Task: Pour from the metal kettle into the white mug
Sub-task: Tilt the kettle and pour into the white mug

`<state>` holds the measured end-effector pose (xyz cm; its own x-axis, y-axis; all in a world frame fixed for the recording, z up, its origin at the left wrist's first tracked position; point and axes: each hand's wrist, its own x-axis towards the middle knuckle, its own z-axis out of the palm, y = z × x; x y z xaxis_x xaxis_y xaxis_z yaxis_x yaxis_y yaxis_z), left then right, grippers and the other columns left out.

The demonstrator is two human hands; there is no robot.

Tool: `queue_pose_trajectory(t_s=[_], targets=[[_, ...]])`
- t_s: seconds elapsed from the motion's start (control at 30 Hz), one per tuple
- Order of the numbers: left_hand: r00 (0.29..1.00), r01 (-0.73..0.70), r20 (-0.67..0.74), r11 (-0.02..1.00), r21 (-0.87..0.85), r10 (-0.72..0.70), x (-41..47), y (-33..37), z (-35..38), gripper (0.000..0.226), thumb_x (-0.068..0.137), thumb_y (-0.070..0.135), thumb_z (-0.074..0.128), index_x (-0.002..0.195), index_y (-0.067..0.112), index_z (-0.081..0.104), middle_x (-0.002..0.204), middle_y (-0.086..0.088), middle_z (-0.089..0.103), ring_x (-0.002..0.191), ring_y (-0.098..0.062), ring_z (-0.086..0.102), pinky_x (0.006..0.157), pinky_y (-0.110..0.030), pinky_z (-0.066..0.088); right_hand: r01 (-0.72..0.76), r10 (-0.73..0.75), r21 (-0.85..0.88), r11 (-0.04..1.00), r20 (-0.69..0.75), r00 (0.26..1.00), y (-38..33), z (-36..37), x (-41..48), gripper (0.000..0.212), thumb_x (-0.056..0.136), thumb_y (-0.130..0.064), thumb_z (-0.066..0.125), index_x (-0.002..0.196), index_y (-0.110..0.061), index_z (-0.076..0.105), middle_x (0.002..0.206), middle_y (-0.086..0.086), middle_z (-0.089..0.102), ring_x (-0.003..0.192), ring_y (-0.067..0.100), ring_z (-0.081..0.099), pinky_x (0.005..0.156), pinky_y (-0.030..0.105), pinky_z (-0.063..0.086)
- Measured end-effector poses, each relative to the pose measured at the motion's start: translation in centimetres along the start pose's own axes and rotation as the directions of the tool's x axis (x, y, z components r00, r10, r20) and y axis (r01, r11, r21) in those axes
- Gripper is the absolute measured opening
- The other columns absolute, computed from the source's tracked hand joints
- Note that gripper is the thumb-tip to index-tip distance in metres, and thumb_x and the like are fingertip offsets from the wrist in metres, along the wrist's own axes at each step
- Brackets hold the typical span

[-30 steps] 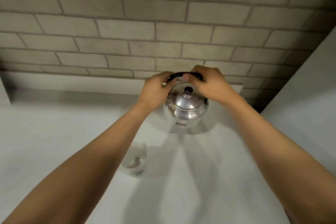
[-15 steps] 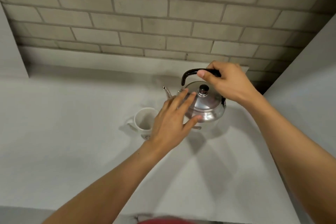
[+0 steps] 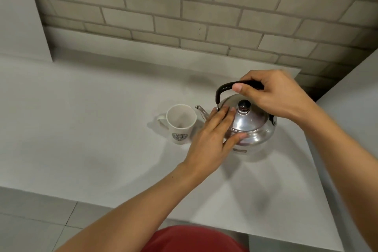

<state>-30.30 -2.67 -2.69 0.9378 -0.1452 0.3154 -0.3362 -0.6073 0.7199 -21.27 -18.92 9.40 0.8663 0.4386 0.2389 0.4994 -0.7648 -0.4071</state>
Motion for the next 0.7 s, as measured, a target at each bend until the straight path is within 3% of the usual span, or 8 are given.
queue_pose_trajectory(t_s=[0.07, 0.13, 0.3, 0.47, 0.57, 0.63, 0.7], targets=[[1.000, 0.006, -0.029, 1.000, -0.027, -0.007, -0.3, 0.2, -0.1, 0.065, 0.102, 0.042, 0.063, 0.158, 0.017, 0.041, 0.168, -0.002, 0.034, 0.156, -0.024, 0.027, 0.120, -0.024, 0.022, 0.043, -0.043, -0.019, 0.999, 0.025, 0.999, -1.0, -0.3, 0.4, 0.027, 0.098, -0.051, 0.064, 0.110, -0.031, 0.080, 0.096, -0.011, 0.080, 0.089, 0.011, 0.071, 0.078, 0.031, 0.054], [0.998, 0.007, -0.057, 0.997, -0.079, -0.012, -0.4, 0.3, -0.2, 0.064, 0.102, 0.040, 0.064, 0.157, 0.015, 0.043, 0.167, -0.003, 0.036, 0.155, -0.018, 0.030, 0.122, -0.019, 0.021, 0.082, -0.080, -0.035, 0.996, 0.050, 0.995, -2.0, -0.6, 0.7, 0.028, 0.098, -0.050, 0.065, 0.116, -0.035, 0.079, 0.106, -0.012, 0.081, 0.098, 0.013, 0.072, 0.087, 0.037, 0.056], [0.995, 0.025, -0.090, 0.987, -0.161, -0.040, -0.7, 0.3, -0.4, 0.063, 0.102, 0.039, 0.063, 0.156, 0.013, 0.044, 0.166, -0.004, 0.037, 0.153, -0.014, 0.032, 0.121, -0.014, 0.022, 0.167, -0.155, -0.110, 0.980, 0.113, 0.981, -3.6, -0.7, 1.8, 0.030, 0.099, -0.049, 0.063, 0.120, -0.035, 0.079, 0.111, -0.010, 0.082, 0.103, 0.016, 0.074, 0.090, 0.043, 0.057], [0.987, 0.030, -0.147, 0.979, -0.202, -0.061, -0.5, 0.1, -0.2, 0.062, 0.101, 0.042, 0.064, 0.154, 0.014, 0.046, 0.165, -0.005, 0.040, 0.152, -0.012, 0.032, 0.117, -0.008, 0.019, 0.209, -0.185, -0.155, 0.966, 0.159, 0.970, -4.9, -0.9, 2.8, 0.029, 0.098, -0.050, 0.062, 0.118, -0.036, 0.079, 0.106, -0.011, 0.082, 0.093, 0.017, 0.072, 0.083, 0.041, 0.057], [0.981, 0.035, -0.176, 0.967, -0.251, -0.081, -0.4, 0.2, 0.0, 0.063, 0.101, 0.041, 0.065, 0.155, 0.014, 0.045, 0.163, -0.005, 0.043, 0.151, -0.007, 0.033, 0.117, -0.009, 0.022, 0.229, -0.200, -0.167, 0.959, 0.177, 0.964, -5.8, -1.0, 3.4, 0.030, 0.098, -0.050, 0.063, 0.116, -0.035, 0.080, 0.094, -0.011, 0.082, 0.071, 0.000, 0.065, 0.065, 0.030, 0.050], [0.976, 0.036, -0.195, 0.960, -0.277, -0.093, -0.2, 0.4, 0.1, 0.063, 0.100, 0.040, 0.067, 0.154, 0.013, 0.046, 0.161, -0.007, 0.046, 0.150, -0.005, 0.034, 0.116, -0.008, 0.023, 0.241, -0.201, -0.186, 0.952, 0.209, 0.957, -6.5, -1.2, 3.7, 0.028, 0.097, -0.049, 0.065, 0.115, -0.035, 0.081, 0.084, -0.022, 0.077, 0.065, -0.010, 0.059, 0.058, 0.021, 0.040], [0.972, 0.038, -0.209, 0.955, -0.295, -0.104, 0.0, 0.7, 0.1, 0.063, 0.100, 0.039, 0.068, 0.153, 0.014, 0.047, 0.159, -0.007, 0.048, 0.149, -0.008, 0.037, 0.115, -0.008, 0.025, 0.244, -0.192, -0.209, 0.947, 0.240, 0.952, -7.1, -1.6, 3.9, 0.025, 0.097, -0.048, 0.066, 0.113, -0.035, 0.081, 0.068, -0.032, 0.063, 0.064, -0.007, 0.058, 0.058, 0.021, 0.042]])
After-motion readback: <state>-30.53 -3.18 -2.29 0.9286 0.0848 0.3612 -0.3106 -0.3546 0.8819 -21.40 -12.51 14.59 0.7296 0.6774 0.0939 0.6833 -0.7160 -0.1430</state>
